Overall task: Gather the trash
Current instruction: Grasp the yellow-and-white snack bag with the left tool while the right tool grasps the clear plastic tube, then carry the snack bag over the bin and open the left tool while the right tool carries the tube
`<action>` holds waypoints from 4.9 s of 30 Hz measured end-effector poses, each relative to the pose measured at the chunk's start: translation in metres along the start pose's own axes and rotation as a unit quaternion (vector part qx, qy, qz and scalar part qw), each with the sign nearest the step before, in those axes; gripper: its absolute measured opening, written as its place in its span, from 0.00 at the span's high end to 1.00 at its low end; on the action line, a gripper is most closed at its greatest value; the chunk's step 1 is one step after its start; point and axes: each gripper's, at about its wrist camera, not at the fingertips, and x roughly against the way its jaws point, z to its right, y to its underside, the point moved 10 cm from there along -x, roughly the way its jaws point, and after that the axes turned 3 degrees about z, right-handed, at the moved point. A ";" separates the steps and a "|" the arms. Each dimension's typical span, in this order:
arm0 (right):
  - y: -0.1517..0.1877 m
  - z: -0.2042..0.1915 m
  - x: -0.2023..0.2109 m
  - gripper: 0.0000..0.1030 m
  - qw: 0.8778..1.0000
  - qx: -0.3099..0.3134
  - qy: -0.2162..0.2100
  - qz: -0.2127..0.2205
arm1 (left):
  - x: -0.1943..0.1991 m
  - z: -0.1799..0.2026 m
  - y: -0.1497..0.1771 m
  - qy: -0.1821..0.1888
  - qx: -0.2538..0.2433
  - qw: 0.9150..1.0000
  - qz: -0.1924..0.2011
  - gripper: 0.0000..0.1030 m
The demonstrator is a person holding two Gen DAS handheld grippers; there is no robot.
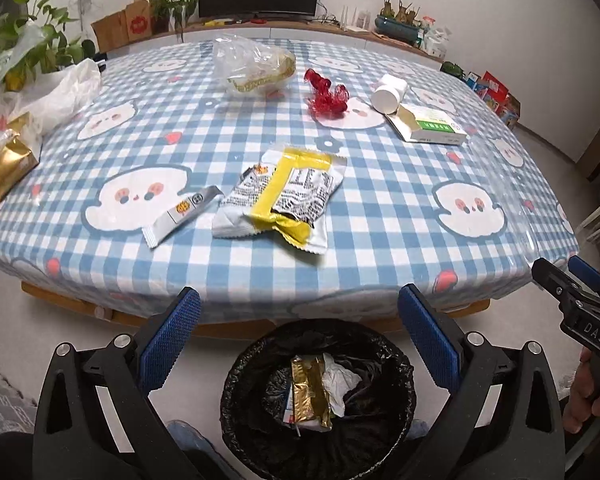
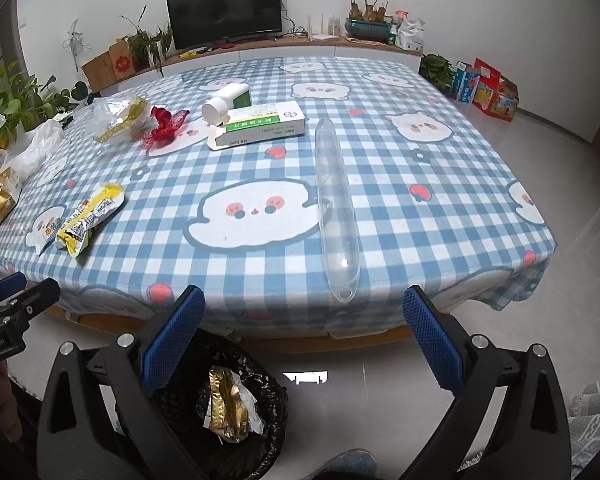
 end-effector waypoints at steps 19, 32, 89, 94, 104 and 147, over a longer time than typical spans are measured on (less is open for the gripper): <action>-0.061 0.026 -0.065 0.11 0.999 -0.009 0.011 -0.029 | -0.070 -0.015 -0.055 -0.015 -0.010 0.998 -0.056 0.07; -0.060 0.025 -0.101 0.45 0.996 -0.013 -0.001 -0.093 | -0.094 -0.007 -0.063 -0.034 -0.044 0.995 -0.084 0.31; 0.008 0.007 -0.002 0.76 0.999 -0.014 -0.014 -0.032 | -0.003 0.029 -0.014 0.016 -0.009 1.000 -0.024 0.66; 0.034 0.005 0.005 0.76 0.999 -0.014 -0.015 -0.034 | 0.000 0.035 0.015 0.024 -0.007 0.999 -0.035 0.66; 0.063 0.003 0.020 0.76 1.000 -0.005 -0.016 -0.027 | 0.001 0.038 0.061 0.026 -0.005 0.999 -0.043 0.66; 0.169 0.022 -0.014 0.76 0.989 -0.032 0.020 -0.141 | -0.073 0.067 0.162 0.031 -0.036 0.994 -0.099 0.61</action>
